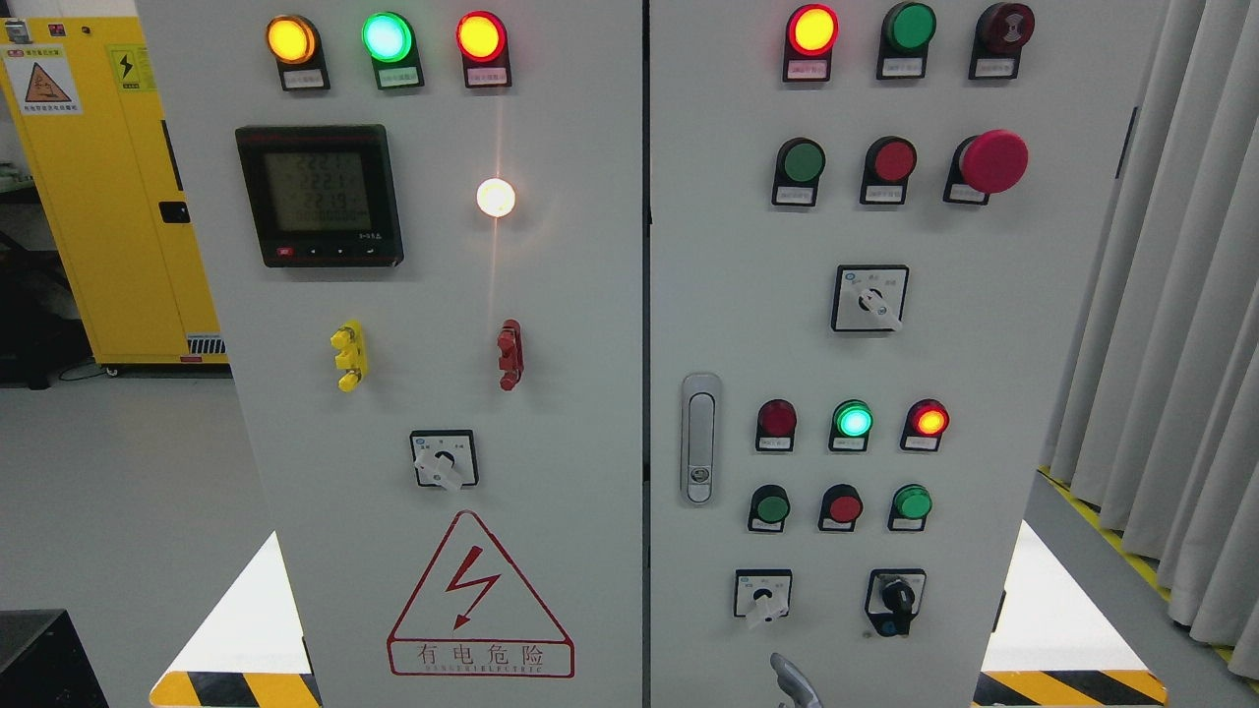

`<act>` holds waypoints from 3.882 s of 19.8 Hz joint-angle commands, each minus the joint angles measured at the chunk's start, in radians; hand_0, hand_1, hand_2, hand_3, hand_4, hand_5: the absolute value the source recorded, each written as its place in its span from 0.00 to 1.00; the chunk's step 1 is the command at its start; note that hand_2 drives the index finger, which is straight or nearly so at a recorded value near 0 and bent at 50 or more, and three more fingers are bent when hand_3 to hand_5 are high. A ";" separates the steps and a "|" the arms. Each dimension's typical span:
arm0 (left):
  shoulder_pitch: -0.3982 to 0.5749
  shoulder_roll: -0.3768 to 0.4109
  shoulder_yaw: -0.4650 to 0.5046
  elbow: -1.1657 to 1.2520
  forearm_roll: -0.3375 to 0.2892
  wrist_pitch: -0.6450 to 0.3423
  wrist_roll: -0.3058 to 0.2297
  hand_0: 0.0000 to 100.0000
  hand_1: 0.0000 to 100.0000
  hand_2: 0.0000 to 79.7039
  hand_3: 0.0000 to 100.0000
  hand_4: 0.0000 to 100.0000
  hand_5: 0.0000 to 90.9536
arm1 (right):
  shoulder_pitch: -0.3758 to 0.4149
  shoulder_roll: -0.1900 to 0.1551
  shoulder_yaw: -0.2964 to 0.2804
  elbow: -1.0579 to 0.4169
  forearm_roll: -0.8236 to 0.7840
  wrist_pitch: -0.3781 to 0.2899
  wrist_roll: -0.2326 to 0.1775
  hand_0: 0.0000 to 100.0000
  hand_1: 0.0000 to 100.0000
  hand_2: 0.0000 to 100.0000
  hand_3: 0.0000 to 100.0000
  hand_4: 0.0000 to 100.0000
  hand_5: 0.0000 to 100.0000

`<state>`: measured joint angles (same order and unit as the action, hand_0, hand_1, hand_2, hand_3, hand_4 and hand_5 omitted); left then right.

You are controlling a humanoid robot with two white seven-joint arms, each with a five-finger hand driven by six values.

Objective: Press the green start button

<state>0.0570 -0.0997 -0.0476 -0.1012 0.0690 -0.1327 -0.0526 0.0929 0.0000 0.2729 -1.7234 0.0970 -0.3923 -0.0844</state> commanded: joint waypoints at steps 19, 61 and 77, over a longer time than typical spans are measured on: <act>0.000 0.000 0.000 0.000 0.000 -0.001 0.000 0.12 0.56 0.00 0.00 0.00 0.00 | -0.025 -0.009 -0.154 -0.019 0.319 -0.011 -0.003 0.27 0.65 0.00 0.73 0.78 0.69; 0.000 0.000 0.000 0.000 0.000 -0.001 0.000 0.12 0.56 0.00 0.00 0.00 0.00 | -0.364 -0.012 -0.254 0.174 0.949 -0.042 -0.064 0.28 0.70 0.03 0.98 0.95 1.00; 0.000 0.000 0.000 0.000 0.000 -0.001 0.000 0.12 0.56 0.00 0.00 0.00 0.00 | -0.375 -0.014 -0.241 0.189 0.945 -0.026 -0.057 0.29 0.68 0.02 0.98 0.95 1.00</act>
<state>0.0572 -0.0997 -0.0475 -0.1012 0.0690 -0.1327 -0.0526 -0.2747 0.0002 0.0085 -1.5492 1.0423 -0.4253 -0.1461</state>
